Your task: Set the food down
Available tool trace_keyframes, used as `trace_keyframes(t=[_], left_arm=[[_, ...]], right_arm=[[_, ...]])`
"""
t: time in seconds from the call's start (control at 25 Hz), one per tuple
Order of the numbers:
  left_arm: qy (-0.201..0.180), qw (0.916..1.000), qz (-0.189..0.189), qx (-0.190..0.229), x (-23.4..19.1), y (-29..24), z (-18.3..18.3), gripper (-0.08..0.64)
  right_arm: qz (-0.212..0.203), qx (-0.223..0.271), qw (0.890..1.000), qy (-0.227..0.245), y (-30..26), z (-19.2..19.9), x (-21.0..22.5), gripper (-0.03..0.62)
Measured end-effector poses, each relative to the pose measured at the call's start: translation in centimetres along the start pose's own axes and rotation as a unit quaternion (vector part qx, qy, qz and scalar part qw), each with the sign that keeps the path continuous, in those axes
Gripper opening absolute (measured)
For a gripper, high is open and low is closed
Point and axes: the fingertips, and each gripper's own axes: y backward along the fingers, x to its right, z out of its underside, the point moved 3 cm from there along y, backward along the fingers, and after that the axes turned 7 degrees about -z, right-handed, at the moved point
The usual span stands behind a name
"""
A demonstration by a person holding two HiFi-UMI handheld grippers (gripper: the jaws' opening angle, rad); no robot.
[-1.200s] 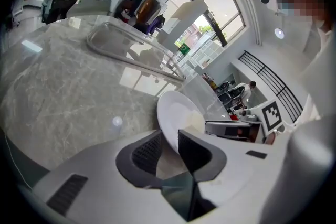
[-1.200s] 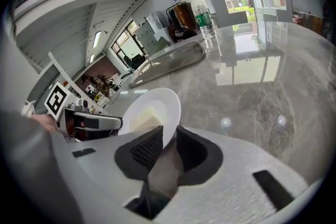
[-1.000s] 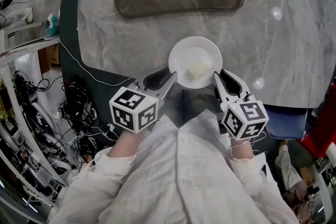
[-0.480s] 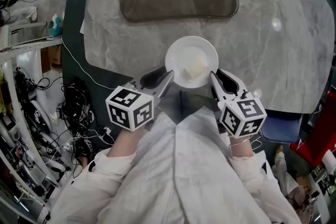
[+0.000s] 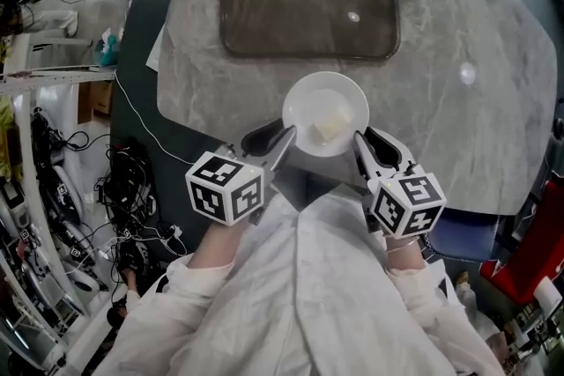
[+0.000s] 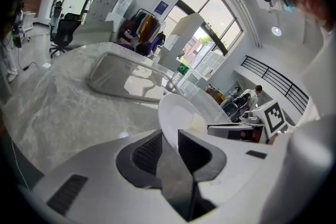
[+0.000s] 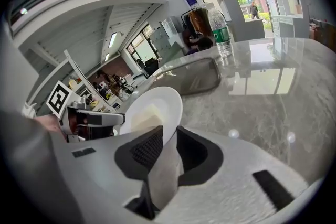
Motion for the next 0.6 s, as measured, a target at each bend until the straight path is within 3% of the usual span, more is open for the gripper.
trace_keyframes(t=[0.32,0.6], left_arm=[[-0.007,0.9999,0.013,-0.005,-2.1,-0.9,-2.2,0.101],[-0.038,0.9991,0.022,0.002,-4.6,-2.6,-8.1,0.101]], right_arm=[[0.014,0.008,1.000,0.002,-2.2,-2.4,0.1,0.066],[0.024,0.029,0.999,-0.006,-5.2,-6.9,0.4,0.066]])
